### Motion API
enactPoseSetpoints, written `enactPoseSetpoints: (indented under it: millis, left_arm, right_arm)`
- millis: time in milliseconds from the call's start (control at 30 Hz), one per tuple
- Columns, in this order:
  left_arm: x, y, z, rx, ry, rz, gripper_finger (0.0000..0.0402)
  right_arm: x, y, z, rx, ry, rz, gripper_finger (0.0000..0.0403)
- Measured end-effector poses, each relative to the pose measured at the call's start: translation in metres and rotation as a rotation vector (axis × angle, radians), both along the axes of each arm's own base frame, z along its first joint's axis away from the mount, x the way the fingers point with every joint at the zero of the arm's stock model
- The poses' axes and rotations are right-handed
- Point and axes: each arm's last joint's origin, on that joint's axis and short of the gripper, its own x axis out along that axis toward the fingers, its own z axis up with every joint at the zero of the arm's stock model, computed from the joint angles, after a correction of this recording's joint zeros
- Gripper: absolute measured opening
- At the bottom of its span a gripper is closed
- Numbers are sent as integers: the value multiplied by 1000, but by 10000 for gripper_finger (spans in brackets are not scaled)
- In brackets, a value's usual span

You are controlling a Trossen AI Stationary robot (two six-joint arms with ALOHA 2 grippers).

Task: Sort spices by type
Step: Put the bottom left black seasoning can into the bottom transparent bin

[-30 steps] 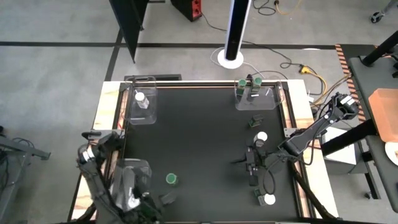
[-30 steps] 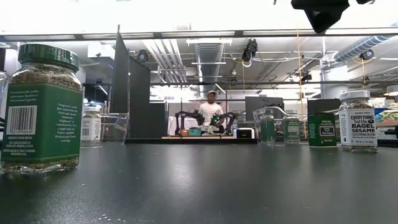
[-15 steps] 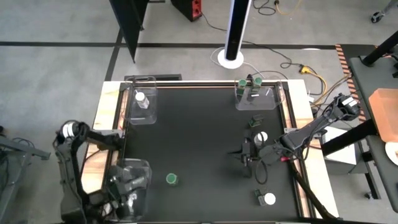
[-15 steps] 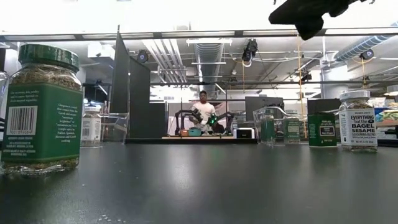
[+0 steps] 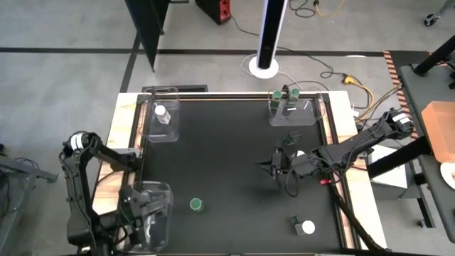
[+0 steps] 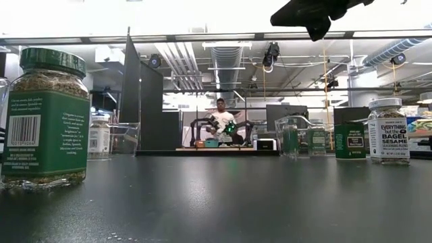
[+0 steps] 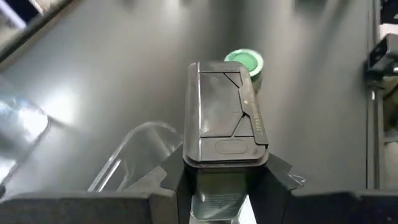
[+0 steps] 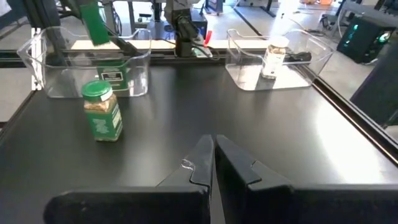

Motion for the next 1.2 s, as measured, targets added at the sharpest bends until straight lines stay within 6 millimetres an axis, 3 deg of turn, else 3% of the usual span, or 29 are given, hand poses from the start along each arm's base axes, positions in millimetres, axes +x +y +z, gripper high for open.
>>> enactPoseSetpoints:
  millis: [333, 533, 700, 900, 1100, 1200]
  left_arm:
    - [31, 10, 25, 149, -124, -32, 98]
    - [41, 35, 43, 282, -66, -107, 98]
    - [30, 69, 56, 323, -41, -179, 98]
    - [12, 106, 56, 193, -94, -196, 98]
    - [1, 111, 40, 146, -91, -408, 98]
    - [-4, 117, 35, 135, -102, -431, 98]
  right_arm:
    - [0, -1, 0, -4, 2, -3, 9]
    - [0, -1, 0, -5, 2, -2, 9]
    - [1, -1, 1, -14, -10, 2, 9]
    - [7, 2, 10, 2, -125, 28, 9]
    - [30, 17, -4, -4, -187, 130, 9]
    - [51, 26, -8, -19, -192, 133, 9]
